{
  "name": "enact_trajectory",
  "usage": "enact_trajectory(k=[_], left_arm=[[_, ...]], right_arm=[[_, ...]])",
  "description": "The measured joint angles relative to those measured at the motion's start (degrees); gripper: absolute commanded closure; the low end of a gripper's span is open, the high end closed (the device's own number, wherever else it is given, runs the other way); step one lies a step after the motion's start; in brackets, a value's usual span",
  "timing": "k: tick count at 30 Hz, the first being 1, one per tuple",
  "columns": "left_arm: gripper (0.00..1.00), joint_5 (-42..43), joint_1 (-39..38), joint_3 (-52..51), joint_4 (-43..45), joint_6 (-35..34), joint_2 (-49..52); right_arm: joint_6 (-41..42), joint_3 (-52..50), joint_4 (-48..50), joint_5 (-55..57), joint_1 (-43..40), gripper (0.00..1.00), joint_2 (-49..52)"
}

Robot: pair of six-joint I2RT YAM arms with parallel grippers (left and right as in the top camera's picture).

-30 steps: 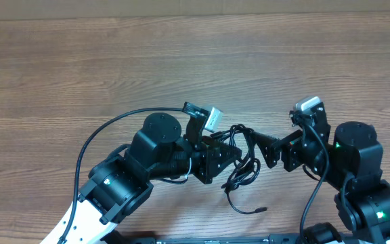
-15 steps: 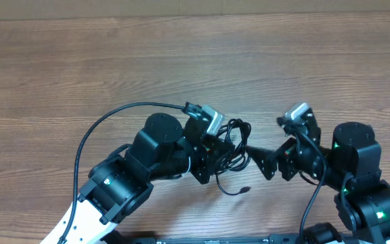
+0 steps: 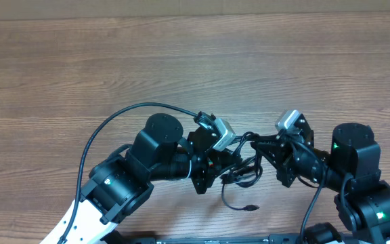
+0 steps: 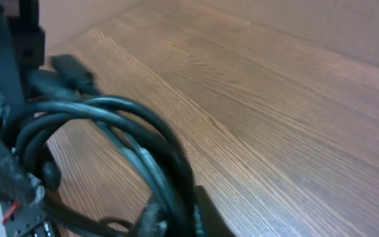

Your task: Untangle cables

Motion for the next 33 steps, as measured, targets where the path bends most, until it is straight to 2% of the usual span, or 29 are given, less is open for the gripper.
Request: enact_trajectory(k=[8, 15, 22, 30, 31, 32, 33], left_arm=[[0.96, -4.92, -0.02, 0.00, -0.52, -0.24, 0.46], [0.96, -19.41, -0.83, 0.00, -3.87, -9.03, 0.70], [0.96, -33.27, -0.87, 0.00, -6.03, -16.39, 0.79], [0.96, -37.64, -0.70, 0.00, -6.40, -18.12, 0.79], [0.96, -37.64, -0.70, 0.00, -6.62, -18.14, 0.79], [0.96, -37.59, -0.70, 0.00, -6.82, -18.14, 0.79], [0.96, -37.57, -0.70, 0.00, -7.06, -18.12, 0.79]], right_arm=[[-0.13, 0.02, -2.64, 0.24, -0.04, 0.96, 0.00], [-0.79, 0.02, -7.65, -1.14, -0.04, 0.96, 0.02], [-4.92, 0.02, -9.29, -6.21, -0.07, 0.96, 0.02], [-7.17, 0.02, -9.14, -10.58, -0.07, 0.94, 0.02], [-7.26, 0.02, -9.14, -10.58, -0.07, 0.76, 0.02], [-7.34, 0.02, -9.16, -10.47, -0.09, 0.66, 0.02], [-7.23, 0.02, -9.14, -10.23, -0.09, 0.25, 0.02]])
